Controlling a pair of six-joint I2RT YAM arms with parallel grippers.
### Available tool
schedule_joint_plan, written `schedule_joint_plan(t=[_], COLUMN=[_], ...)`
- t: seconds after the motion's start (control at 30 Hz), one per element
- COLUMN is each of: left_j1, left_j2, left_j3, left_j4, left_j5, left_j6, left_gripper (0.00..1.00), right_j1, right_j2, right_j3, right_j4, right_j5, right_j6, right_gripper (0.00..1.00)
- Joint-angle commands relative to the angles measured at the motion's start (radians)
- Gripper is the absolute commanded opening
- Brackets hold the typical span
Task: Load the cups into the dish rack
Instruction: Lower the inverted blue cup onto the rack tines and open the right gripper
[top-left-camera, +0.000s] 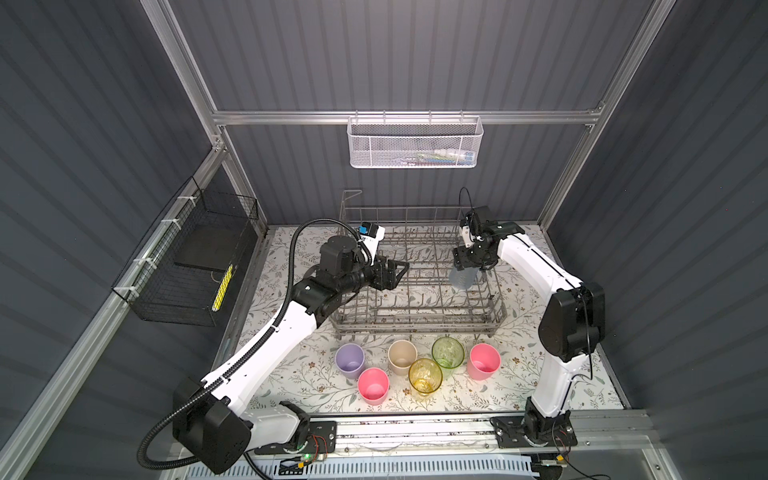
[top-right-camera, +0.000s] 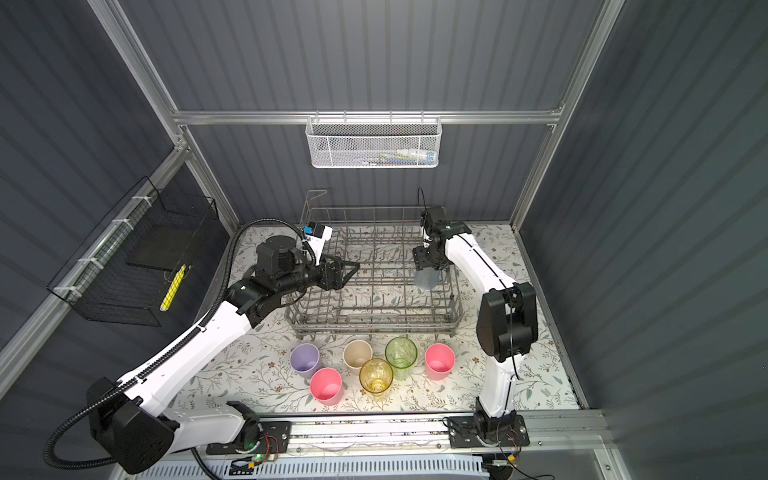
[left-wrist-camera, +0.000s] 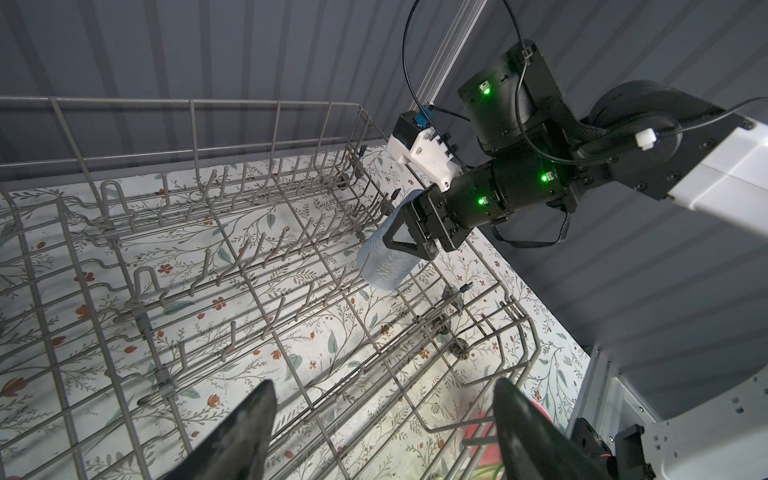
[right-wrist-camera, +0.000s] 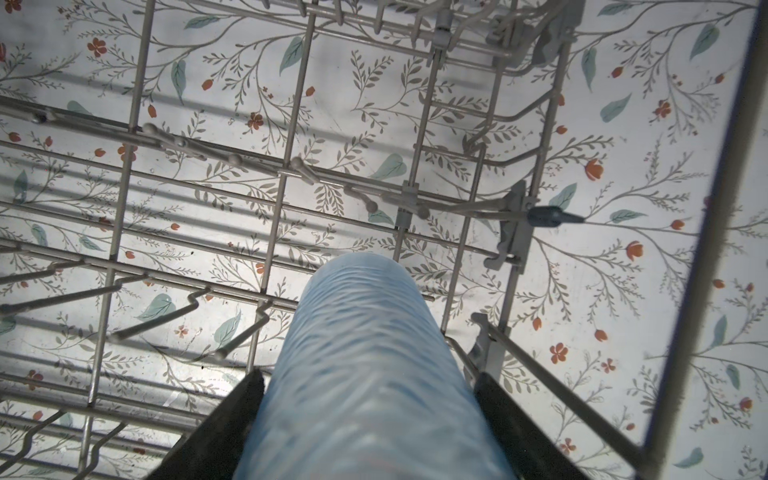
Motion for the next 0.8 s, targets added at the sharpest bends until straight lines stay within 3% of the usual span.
schedule_joint_plan(t=[0.0, 0.53, 0.77], left_j1=[0.006, 0.006, 0.006], left_j2=[0.001, -0.005, -0.009], left_j3=[-0.01, -0.018, -0.024], left_j4=[0.008, 0.008, 0.007], left_j5=[0.02, 0.016, 0.015], left_j6=[0.017, 0.019, 0.015], left_gripper=[0.82, 0.82, 0.82], right_j1=[0.009, 0.018, 0.018], right_j2=[0.025, 0.016, -0.043], right_j3=[0.041, 0.034, -0.003], right_j4=[0.0, 0.019, 0.084], right_j5=[0.037, 0.068, 0.079], right_j6=[0.007, 0.016, 0.024], right_gripper=[0.33, 0.84, 0.93])
